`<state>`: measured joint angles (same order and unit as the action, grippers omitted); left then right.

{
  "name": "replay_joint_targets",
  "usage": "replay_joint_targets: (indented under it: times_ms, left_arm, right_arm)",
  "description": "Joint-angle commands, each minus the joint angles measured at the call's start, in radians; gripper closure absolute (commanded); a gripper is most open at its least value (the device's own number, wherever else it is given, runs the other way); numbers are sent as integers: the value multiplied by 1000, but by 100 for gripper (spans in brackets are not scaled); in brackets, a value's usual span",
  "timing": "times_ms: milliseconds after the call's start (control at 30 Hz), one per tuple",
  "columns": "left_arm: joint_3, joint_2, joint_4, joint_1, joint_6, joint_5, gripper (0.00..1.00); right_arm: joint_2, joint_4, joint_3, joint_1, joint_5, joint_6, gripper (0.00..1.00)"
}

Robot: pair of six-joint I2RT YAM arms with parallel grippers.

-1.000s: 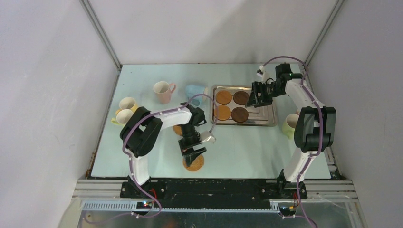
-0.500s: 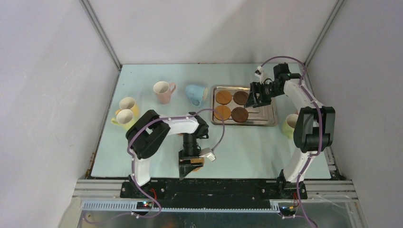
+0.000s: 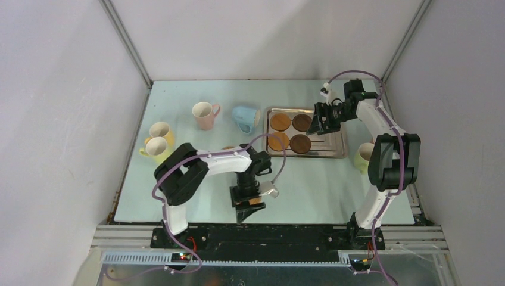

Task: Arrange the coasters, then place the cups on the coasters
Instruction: Move the coaster to the center of the board.

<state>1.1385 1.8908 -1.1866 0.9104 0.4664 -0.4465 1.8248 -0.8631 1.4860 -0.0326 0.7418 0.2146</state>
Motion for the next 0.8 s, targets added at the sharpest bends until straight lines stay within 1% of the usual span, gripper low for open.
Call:
replay_joint_targets:
  times_ms: [0,233,300,367,400,433,500,600,633,667,767]
  left_arm:
    - [63,-67,395,-3,-90,89,2]
    - [120,-145,488,-12,-134,62,2]
    - [120,-180,484,-31,-133,34,2]
    - [114,-207,454,-65,-125,-16,2]
    - [109,-216,423,-95,-121,-63,2]
    - [98,-219,407,-110,-112,-87,2]
    - [71,-222,358,-158,-99,-187,2]
    - [-13,-222,373,-214,-98,-283,2]
    - [-34,-230,412,-220,-102,-333,2]
    - [-80,-238,436,-228,-105,-353,2]
    - [-154,-283,568,-232,-130,-399,2]
  right_arm:
    - [-19,-1,-4,4,16,3,26]
    - [-16,0,-6,3,25,3,25]
    - [-14,-2,-7,2,43,5,25]
    - [-6,-9,-7,-4,66,8,25]
    - [-3,-15,-7,-7,85,12,25]
    - [9,-19,-7,-18,96,17,25]
    - [36,-39,-1,-42,127,32,25]
    - [103,-99,19,-98,176,71,25]
    - [117,-125,29,-109,199,78,25]
    - [141,-135,32,-125,210,92,24]
    - [175,-163,36,-155,226,114,24]
